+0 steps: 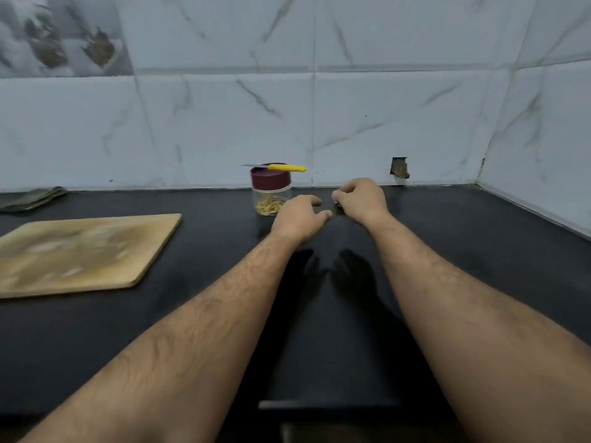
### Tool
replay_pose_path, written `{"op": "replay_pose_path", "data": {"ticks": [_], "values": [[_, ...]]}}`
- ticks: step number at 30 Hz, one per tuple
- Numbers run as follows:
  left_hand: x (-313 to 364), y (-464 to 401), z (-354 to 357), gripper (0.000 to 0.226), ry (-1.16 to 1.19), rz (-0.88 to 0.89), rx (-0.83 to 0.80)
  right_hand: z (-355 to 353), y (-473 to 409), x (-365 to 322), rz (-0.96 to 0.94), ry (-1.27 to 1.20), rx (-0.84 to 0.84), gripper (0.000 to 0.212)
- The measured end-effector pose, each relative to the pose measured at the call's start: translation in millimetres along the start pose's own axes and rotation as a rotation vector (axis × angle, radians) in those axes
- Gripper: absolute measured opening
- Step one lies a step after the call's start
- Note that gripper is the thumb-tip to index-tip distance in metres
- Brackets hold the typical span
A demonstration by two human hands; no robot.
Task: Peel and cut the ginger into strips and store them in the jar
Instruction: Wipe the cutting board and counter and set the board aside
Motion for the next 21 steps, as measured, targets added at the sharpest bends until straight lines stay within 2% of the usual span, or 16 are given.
{"op": "replay_pose_path", "data": {"ticks": [6, 9, 14, 21], "values": [[-40, 86, -87, 0.041, 0.013, -0.054, 0.105, 47, 99, -73, 0.024, -0.29, -0.144, 0.018], [-80, 118, -136, 0.05, 0.009, -0.135, 0.162, 80, 136, -105, 0.017, -0.347, -0.227, 0.008], [-150, 155, -203, 0.049, -0.021, -0.277, 0.229, 132, 175, -151, -0.009, -0.353, -0.356, 0.011], [-267, 185, -295, 0.051, -0.108, -0.459, 0.314, 198, 190, -205, -0.042, -0.285, -0.43, 0.007]]}}
Point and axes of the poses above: each hand's wrist, its own y-axis away from the middle knuckle, its own z-axis out of the palm, x = y × z, the point moved 10 cm from there along -y, towards the middle knuckle, and after that the axes turned 3 degrees about x, right-handed, at the moved point
